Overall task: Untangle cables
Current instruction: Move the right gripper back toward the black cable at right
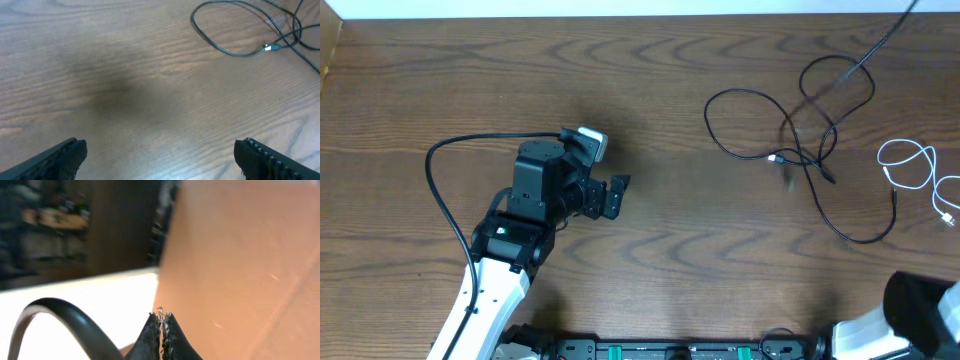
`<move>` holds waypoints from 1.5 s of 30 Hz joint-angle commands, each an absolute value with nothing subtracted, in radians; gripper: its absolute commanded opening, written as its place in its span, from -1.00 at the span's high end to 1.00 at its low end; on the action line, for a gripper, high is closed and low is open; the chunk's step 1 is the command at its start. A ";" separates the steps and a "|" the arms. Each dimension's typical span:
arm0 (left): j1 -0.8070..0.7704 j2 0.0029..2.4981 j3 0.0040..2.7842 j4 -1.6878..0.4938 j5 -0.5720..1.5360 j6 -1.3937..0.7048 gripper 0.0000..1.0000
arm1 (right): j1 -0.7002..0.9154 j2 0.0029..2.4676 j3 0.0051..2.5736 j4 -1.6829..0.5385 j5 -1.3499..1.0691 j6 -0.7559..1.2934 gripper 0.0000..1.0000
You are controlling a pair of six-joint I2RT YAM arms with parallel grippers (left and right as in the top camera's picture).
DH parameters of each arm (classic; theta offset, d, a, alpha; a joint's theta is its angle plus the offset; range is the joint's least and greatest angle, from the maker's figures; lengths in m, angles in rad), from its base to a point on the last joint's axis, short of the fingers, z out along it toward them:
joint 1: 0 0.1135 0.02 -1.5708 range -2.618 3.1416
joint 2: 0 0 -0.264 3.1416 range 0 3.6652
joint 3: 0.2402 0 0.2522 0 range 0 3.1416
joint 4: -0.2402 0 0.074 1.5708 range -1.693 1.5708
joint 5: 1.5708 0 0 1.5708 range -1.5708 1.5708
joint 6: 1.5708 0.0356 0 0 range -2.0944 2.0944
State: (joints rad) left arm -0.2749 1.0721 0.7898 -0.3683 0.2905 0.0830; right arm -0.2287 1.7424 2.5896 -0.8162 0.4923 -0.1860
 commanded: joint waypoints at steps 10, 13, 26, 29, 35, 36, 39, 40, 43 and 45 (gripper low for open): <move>-0.271 1.078 0.789 -0.396 0.302 0.096 -0.99 | -0.579 1.890 2.562 -0.815 0.256 -0.046 0.97; -0.271 1.078 0.789 -0.397 0.302 0.096 -0.99 | -0.652 1.930 2.523 -0.818 0.168 0.003 0.97; -0.271 1.078 0.789 -0.396 0.302 0.096 -0.99 | -0.733 2.130 2.289 -0.934 -0.004 0.029 -0.99; -0.271 1.078 0.789 -0.396 0.302 0.096 -0.99 | -0.731 2.164 2.283 -0.995 -0.039 0.029 -0.98; -0.271 1.078 0.789 -0.395 0.302 0.096 -0.99 | -0.726 2.156 2.284 -1.057 -0.131 0.030 -0.98; -0.271 1.078 0.789 -0.395 0.302 0.096 -0.99 | -0.722 2.149 2.284 -1.063 -0.151 0.030 -0.99; -0.271 1.078 0.789 -0.395 0.302 0.096 -0.99 | -0.698 2.118 2.284 -1.094 -0.273 0.030 -0.99; -0.271 1.078 0.789 -0.395 0.302 0.096 -0.99 | -0.685 2.108 2.284 -1.114 -0.323 0.030 -0.99; -0.271 1.078 0.789 -0.395 0.302 0.096 -0.99 | -0.630 2.088 2.284 -1.190 -0.422 0.030 -0.98; -0.271 1.078 0.789 -0.395 0.302 0.096 -0.99 | -0.573 2.087 2.284 -1.260 -0.406 0.030 -0.98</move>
State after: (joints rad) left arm -0.2749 1.0721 0.7898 -0.3931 0.2905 0.0830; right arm -0.6491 2.1376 2.2723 -1.2129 -0.3069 0.0212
